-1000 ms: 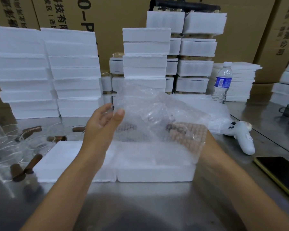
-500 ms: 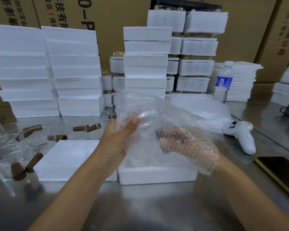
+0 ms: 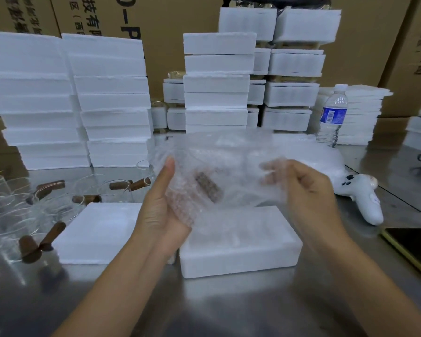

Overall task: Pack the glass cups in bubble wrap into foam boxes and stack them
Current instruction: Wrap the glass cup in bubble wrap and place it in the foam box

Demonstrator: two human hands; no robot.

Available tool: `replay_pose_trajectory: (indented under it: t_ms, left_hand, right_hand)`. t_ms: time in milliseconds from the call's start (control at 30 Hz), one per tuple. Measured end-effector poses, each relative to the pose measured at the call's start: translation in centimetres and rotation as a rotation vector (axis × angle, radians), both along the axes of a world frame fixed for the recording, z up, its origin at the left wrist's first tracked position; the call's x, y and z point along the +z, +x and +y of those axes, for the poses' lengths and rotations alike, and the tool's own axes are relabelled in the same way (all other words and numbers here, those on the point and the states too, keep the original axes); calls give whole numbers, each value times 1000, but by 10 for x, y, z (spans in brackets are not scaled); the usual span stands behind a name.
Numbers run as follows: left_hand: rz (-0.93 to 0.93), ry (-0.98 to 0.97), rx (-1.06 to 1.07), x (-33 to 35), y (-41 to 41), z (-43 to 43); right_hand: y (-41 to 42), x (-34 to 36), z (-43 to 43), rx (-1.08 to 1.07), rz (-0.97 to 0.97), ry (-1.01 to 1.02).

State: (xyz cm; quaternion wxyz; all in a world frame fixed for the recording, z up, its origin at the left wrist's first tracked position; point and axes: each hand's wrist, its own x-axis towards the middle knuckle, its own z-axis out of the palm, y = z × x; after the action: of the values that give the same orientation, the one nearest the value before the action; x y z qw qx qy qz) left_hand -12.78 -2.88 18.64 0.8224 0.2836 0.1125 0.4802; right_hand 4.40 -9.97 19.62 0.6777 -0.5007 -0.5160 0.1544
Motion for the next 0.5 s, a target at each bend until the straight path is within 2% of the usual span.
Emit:
replay_pose_trajectory:
  t_ms: [33,100,167,300,500]
  left_hand:
    - [-40,-30,29,1,-2,1]
    - [-91,-58,92,-1,-5,4]
    - [-111,-61,112,-3,-4,6]
    - [-91,-39,87,-2,-3,3]
    - [-21,1,69,-4,-3,3]
  right_hand:
    - [2,-2,1,-76,10,48]
    - [1,-5,4,-69,26,38]
    - [0,-9,6,91,43,-31]
    - [-3,-14,5,336,-156,-167]
    - [3,-5,6,217,57,6]
